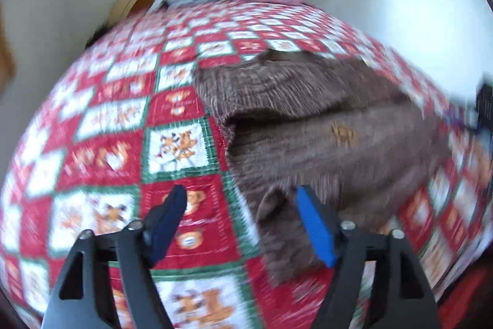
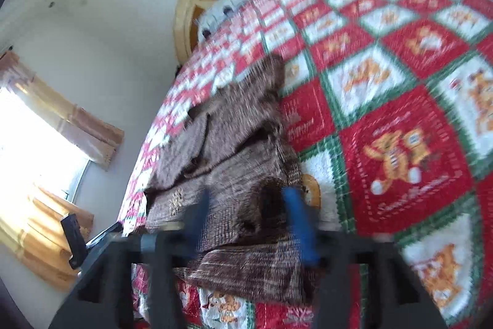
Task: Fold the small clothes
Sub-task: 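Lift the hem with both grippers and fold it over toward the collar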
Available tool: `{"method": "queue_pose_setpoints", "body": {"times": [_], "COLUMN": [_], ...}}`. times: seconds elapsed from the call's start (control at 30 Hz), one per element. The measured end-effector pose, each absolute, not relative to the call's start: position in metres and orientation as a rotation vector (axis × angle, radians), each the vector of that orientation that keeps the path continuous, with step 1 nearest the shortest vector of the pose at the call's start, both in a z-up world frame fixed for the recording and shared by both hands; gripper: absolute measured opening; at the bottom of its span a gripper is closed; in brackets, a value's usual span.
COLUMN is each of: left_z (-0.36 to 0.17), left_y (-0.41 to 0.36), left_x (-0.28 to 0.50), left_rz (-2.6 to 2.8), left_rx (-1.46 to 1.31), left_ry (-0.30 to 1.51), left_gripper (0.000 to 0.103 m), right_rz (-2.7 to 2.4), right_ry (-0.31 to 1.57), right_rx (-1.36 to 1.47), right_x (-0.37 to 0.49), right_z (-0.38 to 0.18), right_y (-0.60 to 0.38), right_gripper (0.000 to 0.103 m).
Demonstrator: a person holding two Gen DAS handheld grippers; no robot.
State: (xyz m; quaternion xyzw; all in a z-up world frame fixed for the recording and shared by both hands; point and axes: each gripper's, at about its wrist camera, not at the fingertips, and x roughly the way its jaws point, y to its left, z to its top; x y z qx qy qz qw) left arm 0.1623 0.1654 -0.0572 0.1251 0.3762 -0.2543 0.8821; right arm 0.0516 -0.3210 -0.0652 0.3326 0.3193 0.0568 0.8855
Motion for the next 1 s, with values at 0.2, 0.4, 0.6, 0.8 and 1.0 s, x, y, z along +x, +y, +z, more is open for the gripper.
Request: {"method": "queue_pose_setpoints", "body": {"times": [0.2,0.4,0.6,0.8,1.0], "left_z": [-0.082,-0.097,-0.094,-0.099,-0.1], "left_y": [0.124,0.078,0.09,0.091,0.09], "left_x": [0.149,0.17,0.204,0.204,0.219], "left_rz": [-0.612,-0.682,-0.784,-0.788,-0.763], "left_rx": [0.61,0.716,0.374,0.3,0.239], "left_ry": [0.718,0.649,0.787,0.813,0.85], "left_gripper": [0.079,0.078,0.04,0.035,0.039], "right_rz": [0.071,0.051,0.002,0.084,0.179], "right_ry": [0.618,0.661,0.714,0.793,0.841], "right_rx": [0.498,0.382,0.186,-0.147,-0.416], "right_x": [0.031,0.036,0.04,0.056,0.074], "right_z": [-0.043,-0.045,-0.044,-0.056,-0.082], "right_y": [-0.302,-0.288,-0.294,-0.274,-0.246], "right_gripper": [0.068,0.068,0.068,0.068,0.068]}}
